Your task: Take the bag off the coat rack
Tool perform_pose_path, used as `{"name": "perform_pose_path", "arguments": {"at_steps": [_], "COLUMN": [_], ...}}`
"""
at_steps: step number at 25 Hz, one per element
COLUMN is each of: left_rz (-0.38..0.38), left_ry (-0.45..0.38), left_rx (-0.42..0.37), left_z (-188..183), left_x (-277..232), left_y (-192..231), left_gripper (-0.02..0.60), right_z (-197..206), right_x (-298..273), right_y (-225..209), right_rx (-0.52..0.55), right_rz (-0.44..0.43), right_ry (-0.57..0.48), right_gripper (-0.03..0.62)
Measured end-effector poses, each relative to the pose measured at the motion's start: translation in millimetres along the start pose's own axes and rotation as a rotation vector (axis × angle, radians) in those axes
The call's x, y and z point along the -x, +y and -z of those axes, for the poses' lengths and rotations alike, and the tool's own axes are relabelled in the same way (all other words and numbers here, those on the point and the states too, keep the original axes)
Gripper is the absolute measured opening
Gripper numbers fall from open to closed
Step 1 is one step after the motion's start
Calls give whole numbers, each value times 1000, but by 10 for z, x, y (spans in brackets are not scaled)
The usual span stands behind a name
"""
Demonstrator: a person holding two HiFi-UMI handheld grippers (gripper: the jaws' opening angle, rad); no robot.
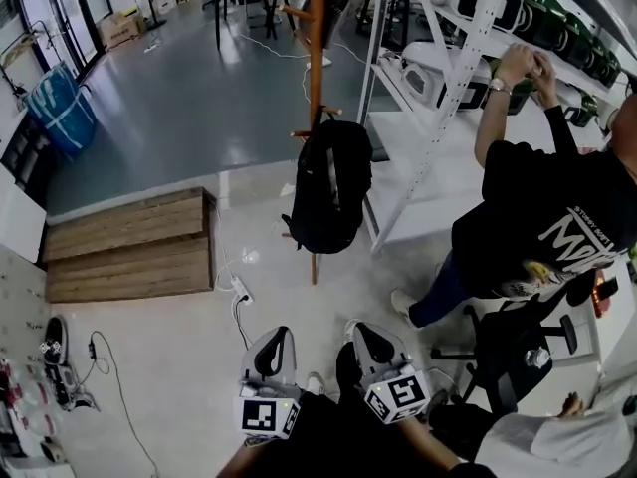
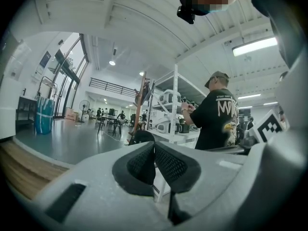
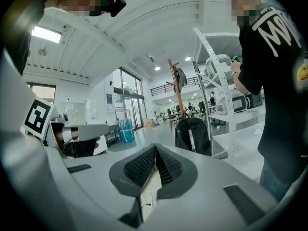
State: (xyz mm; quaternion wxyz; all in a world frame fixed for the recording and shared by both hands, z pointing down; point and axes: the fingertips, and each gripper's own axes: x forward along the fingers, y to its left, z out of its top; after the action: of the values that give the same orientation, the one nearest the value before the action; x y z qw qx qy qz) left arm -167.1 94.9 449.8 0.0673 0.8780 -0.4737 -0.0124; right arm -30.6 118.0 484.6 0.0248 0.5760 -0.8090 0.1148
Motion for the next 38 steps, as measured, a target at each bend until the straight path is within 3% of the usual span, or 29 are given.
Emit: {"name": "perform_pose_path", "arguments": {"at_steps": [9, 26, 38], "left_rz": [-59, -153, -236], "left_ry": [6, 14, 54], "left_rx": [-6, -19, -26], "left_z": [14, -106, -118], "left_x": [-717, -2472, -2964], "left_y": [160, 277, 492], "left_gripper": [18, 18, 18], "right_z": [-128, -610, -737], "right_x": [-629, -1871, -2569], "right_y": [-476, -1850, -2197], "right_rx": [3, 26, 8], "right_rz": [-60, -132, -180], "right_ry": [0, 21, 26], "right_gripper": [12, 12, 12]}}
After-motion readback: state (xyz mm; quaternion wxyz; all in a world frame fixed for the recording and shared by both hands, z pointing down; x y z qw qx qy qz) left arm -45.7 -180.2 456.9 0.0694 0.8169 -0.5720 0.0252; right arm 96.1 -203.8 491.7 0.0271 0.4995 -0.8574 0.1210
